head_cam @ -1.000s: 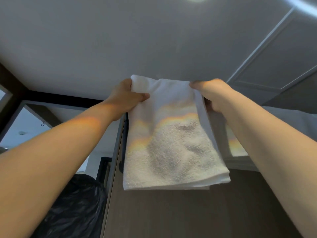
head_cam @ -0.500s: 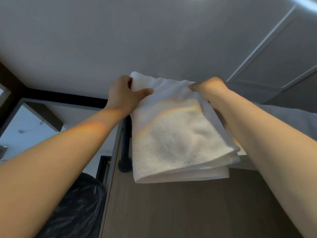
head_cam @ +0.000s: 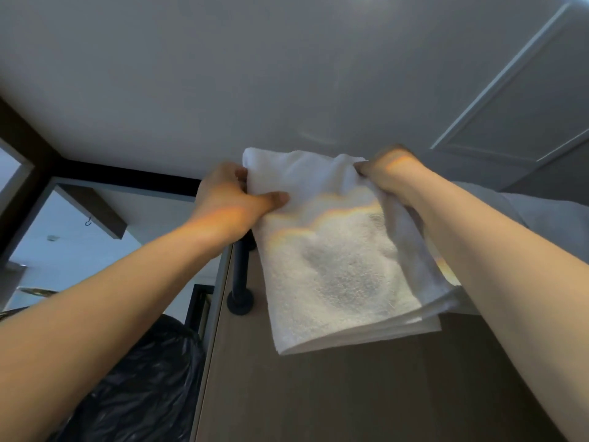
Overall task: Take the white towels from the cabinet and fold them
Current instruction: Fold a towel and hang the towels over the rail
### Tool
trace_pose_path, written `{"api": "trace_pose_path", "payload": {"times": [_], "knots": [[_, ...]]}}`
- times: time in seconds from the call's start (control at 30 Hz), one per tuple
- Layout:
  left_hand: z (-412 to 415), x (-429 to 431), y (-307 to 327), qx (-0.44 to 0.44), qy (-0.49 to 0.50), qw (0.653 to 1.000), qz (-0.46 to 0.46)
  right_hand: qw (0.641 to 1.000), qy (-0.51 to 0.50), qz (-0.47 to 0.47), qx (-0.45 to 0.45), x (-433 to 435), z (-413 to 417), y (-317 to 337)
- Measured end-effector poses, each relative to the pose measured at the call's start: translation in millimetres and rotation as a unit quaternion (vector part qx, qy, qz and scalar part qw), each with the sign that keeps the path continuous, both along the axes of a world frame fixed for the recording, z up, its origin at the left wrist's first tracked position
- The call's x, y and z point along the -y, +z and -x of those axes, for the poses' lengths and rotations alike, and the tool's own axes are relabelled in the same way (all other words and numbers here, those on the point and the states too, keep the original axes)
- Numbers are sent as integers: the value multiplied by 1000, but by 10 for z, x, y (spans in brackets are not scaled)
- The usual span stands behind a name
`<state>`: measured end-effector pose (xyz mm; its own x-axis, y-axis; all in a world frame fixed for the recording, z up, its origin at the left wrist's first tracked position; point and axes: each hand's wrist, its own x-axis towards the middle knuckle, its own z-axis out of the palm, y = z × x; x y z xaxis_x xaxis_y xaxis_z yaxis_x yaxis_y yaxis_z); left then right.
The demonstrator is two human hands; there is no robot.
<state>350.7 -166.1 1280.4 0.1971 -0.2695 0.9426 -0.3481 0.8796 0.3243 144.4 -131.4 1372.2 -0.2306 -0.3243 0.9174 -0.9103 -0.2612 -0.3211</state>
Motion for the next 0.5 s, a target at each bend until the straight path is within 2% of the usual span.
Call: {"api": "trace_pose_path", "payload": {"times": [0.07, 0.13, 0.27, 0.4, 0.47, 0.5], "knots": [[-32, 12, 46, -36, -8, 999, 17, 993, 99, 43, 55, 71, 66, 4], [-57, 14, 167, -74, -27, 996, 33, 985, 133, 76, 85, 160, 119, 18], [-25, -9, 392, -46, 19, 996, 70, 984, 21, 153, 83, 287, 128, 156], [-12, 44, 370, -8, 46, 997, 67, 995, -48, 84, 27, 204, 43, 196], [-22, 77, 321, 0, 44, 997, 69, 998, -22, 59, 11, 129, 39, 103], [-21, 88, 307, 2, 42, 997, 71, 998, 33, 54, 10, 98, 65, 29]]}}
